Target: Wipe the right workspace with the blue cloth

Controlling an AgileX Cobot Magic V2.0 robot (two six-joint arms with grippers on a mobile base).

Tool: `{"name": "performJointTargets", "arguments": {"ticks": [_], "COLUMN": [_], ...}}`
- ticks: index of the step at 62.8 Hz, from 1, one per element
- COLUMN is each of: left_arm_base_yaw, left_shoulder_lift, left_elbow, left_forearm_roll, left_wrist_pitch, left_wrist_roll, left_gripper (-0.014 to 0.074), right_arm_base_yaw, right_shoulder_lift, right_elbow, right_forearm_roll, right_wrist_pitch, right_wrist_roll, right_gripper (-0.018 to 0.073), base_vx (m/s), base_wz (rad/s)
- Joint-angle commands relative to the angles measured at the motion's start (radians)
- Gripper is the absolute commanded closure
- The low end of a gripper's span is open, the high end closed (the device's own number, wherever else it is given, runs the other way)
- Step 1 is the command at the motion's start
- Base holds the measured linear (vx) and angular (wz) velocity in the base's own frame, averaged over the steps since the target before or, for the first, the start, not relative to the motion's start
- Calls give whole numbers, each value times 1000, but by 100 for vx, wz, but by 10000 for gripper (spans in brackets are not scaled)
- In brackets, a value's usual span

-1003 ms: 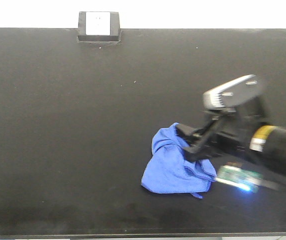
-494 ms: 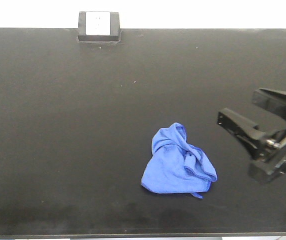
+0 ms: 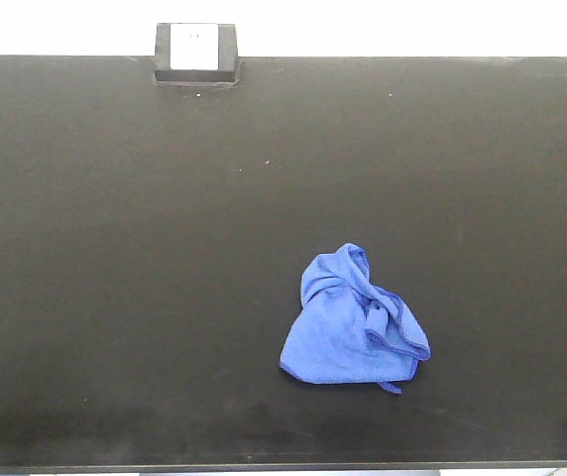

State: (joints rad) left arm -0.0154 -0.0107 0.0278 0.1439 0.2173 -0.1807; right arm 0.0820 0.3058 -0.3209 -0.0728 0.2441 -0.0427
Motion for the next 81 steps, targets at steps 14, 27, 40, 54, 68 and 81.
{"name": "performJointTargets", "arguments": {"ticks": [14, 27, 40, 54, 68, 81], "left_arm_base_yaw": [5, 5, 5, 5, 5, 5], "left_shoulder_lift": [-15, -16, -16, -16, -16, -16], "left_elbow": [30, 30, 30, 30, 30, 30], "left_forearm_roll": [1, 1, 1, 1, 1, 1], "left_wrist_pitch": [-82, -81, -78, -78, -78, -78], "left_wrist_roll": [-8, -8, -8, -8, -8, -8], "left_gripper": [602, 602, 602, 602, 602, 602], "right_arm_base_yaw": [-149, -149, -149, -149, -149, -149], "right_shoulder_lift": [-284, -322, -327, -327, -327, -327], "right_elbow": [263, 371, 371, 371, 371, 371], "right_forearm_roll": [33, 35, 43, 44, 44, 44], "right_wrist_pitch": [-96, -102, -91, -91, -91, -91], "right_wrist_roll": [-10, -5, -5, -5, -5, -5], "right_gripper": [567, 567, 567, 567, 567, 567], "base_vx": [0, 0, 0, 0, 0, 0], "base_wz": [0, 0, 0, 0, 0, 0]}}
